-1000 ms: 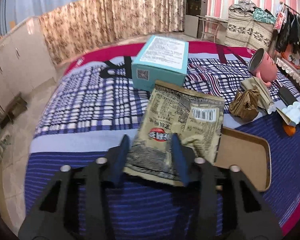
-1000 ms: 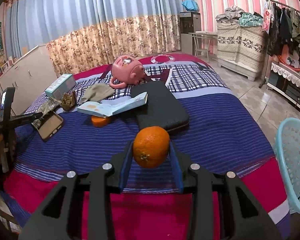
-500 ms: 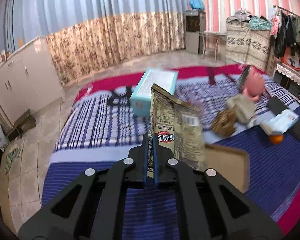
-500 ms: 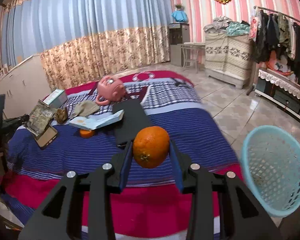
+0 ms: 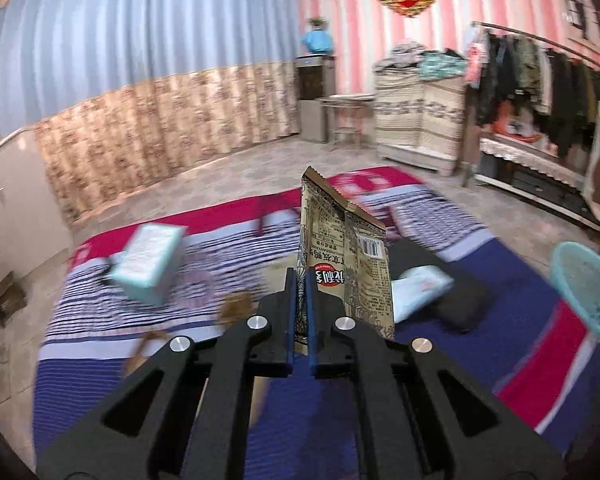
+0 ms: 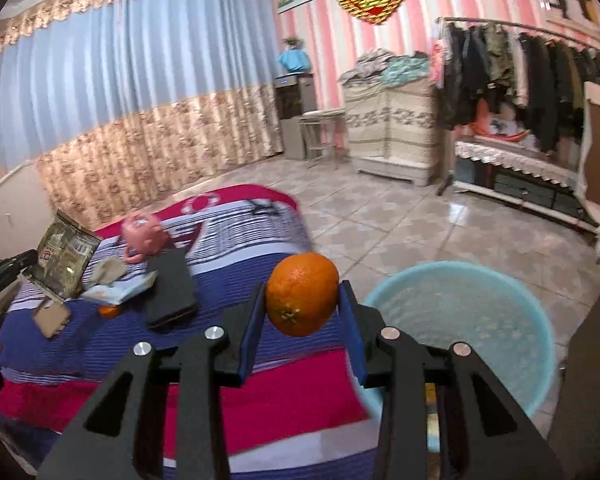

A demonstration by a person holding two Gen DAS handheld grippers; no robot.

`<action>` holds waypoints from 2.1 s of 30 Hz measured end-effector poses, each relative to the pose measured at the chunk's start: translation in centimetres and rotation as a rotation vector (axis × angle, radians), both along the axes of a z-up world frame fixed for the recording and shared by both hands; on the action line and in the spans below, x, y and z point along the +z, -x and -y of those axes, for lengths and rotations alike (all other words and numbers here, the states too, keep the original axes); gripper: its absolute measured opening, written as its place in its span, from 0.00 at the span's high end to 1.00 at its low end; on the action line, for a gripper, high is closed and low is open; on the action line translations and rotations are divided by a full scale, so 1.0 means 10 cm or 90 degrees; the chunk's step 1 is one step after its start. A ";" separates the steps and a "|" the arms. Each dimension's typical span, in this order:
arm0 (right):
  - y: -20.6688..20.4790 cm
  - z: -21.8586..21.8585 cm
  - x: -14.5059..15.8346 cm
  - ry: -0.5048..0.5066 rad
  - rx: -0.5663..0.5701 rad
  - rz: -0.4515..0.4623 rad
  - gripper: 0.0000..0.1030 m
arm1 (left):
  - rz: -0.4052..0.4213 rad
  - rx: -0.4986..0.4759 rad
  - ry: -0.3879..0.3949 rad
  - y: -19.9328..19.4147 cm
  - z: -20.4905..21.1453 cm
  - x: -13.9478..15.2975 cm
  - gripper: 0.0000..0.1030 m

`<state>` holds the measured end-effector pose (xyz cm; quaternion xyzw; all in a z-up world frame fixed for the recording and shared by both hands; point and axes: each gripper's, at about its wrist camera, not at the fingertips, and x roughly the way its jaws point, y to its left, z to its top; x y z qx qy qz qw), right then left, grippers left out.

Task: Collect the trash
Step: 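Lift the snack packet and orange and carry both over the blue basket, then open the left tool then the right tool to drop packet and orange in basket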

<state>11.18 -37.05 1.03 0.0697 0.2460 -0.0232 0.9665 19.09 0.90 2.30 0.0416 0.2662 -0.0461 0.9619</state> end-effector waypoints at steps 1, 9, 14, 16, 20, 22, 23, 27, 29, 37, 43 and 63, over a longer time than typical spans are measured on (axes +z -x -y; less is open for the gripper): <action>0.02 0.09 0.01 0.012 -0.015 0.001 0.64 | 0.001 -0.011 0.003 0.00 0.12 -0.01 0.97; 0.13 0.67 -0.07 0.029 -0.099 0.003 0.64 | -0.015 -0.135 0.008 0.04 1.35 -0.15 0.97; 0.12 0.93 -0.18 0.023 -0.129 -0.004 0.64 | -0.026 -0.189 0.000 0.09 1.92 -0.28 0.97; 0.12 1.03 -0.22 0.018 -0.137 -0.008 0.64 | -0.033 -0.205 0.002 0.09 2.13 -0.33 0.97; 0.11 1.23 -0.32 0.007 -0.154 -0.015 0.64 | -0.040 -0.228 0.005 0.08 2.45 -0.40 0.97; 0.11 1.34 -0.36 0.000 -0.168 -0.017 0.64 | -0.042 -0.238 0.006 0.07 2.64 -0.43 0.97; 0.11 1.38 -0.38 -0.005 -0.173 -0.018 0.64 | -0.044 -0.244 0.004 0.07 2.73 -0.45 0.97; 0.10 1.56 -0.47 -0.019 -0.190 -0.021 0.64 | -0.039 -0.261 -0.002 0.07 3.03 -0.50 0.97; 0.08 1.61 -0.51 -0.020 -0.192 -0.024 0.64 | -0.041 -0.270 -0.006 0.06 3.16 -0.54 0.97; 0.09 1.81 -0.62 -0.031 -0.220 -0.036 0.64 | -0.049 -0.300 -0.017 -0.03 3.65 -0.66 0.97; 0.09 1.85 -0.66 -0.036 -0.232 -0.044 0.64 | -0.054 -0.313 -0.027 -0.03 3.76 -0.71 0.86; -0.19 1.58 -0.80 0.006 -0.223 -0.083 0.51 | -0.024 -0.170 -0.009 -0.22 2.94 -0.57 0.05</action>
